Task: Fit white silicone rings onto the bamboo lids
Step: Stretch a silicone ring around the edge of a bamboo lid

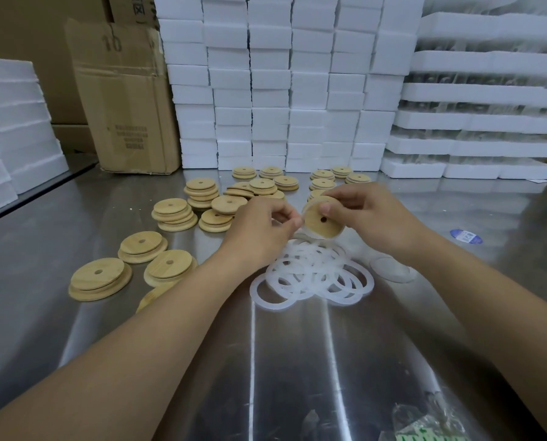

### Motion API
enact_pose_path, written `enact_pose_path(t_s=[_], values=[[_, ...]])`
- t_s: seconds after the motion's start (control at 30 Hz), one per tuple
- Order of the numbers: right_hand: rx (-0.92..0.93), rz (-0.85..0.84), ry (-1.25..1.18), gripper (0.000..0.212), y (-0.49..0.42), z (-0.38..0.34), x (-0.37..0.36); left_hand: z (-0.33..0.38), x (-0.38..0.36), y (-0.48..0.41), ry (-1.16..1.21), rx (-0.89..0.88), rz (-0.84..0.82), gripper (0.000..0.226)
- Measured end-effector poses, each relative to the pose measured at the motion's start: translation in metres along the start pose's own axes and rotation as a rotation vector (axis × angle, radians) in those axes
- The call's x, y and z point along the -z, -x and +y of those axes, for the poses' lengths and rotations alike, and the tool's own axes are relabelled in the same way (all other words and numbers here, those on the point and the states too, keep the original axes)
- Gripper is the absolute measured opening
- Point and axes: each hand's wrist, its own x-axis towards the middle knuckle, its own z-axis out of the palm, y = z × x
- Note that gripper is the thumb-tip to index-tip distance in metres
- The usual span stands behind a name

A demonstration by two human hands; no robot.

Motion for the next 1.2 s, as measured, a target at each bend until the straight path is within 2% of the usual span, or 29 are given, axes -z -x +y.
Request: enact_pose_path(t_s=[0.17,0.33,0.5,0.6,0.73,0.9,1.07,1.2], values=[[-0.059,0.045,-0.130,0.016,0.002,-0.003,0.002,0.002,0.001,0.000,0.142,0.022,0.010,0.010],[-0.089,0.066,-0.162,0.017,0.001,-0.008,-0.001,0.002,0.000,0.004,0.400,0.171,0.059,0.015],[-0.088,0.103,-0.183,0.018,0.001,-0.009,-0.008,0.001,-0.001,0.004,0.271,0.127,0.092,0.016],[-0.093,0.146,-0.175,0.013,0.002,-0.008,-0.009,-0.001,0.000,0.004,0.196,0.074,0.051,0.013],[-0.166,0.224,-0.279,0.014,0.000,-0.008,-0.012,-0.002,0.007,-0.003,0.310,0.091,0.018,0.009],[-0.182,0.205,-0.303,0.014,0.000,-0.009,-0.012,-0.003,0.004,0.001,0.480,0.126,0.031,0.010],[-0.218,0.201,-0.413,0.020,0.001,-0.012,-0.016,-0.004,0.006,0.001,0.494,0.175,0.065,0.007],[-0.243,0.208,-0.474,0.021,0.002,-0.016,-0.016,-0.002,0.004,0.004,0.488,0.180,0.023,0.006]])
